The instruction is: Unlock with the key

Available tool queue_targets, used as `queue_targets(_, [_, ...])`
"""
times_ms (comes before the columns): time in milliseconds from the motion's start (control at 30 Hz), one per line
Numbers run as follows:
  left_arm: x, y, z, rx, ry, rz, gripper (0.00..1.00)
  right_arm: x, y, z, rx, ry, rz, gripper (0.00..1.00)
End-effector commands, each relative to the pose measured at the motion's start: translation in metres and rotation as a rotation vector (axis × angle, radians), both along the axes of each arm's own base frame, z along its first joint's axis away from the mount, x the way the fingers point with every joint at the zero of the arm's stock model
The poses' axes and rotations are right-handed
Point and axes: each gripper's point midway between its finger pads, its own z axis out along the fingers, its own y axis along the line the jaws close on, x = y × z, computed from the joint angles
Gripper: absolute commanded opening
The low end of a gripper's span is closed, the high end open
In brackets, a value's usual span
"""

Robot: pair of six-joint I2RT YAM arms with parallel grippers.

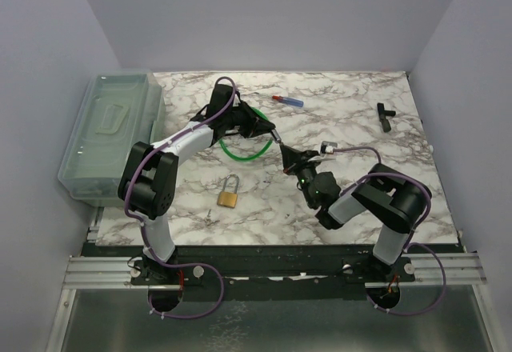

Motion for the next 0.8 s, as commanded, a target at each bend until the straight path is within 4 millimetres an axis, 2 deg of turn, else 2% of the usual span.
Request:
queue_targets(0, [-0.042,-0.027,0.030,-0.089,0.000,-0.184,0.00,0.009,0.000,0.042,0.215,-0.033,0.038,0.00])
queue_targets(233, [-0.048,-0.033,0.042,-0.108,-0.047,-0.216,0.00,0.013,0.002,0.038,0.336,0.131,0.131,0.00])
queue_targets(567, [-0.060,-0.045,0.068,-0.121,-0.178,-0.276,0.00,0.013,0.000,0.044,0.515,0.250,0.238,0.00])
queue_targets(767, [-0.074,-0.054,0.086,-0.119,-0.269,-0.325,0.00,0.010,-0.007,0.057,0.636,0.261,0.307,0.00])
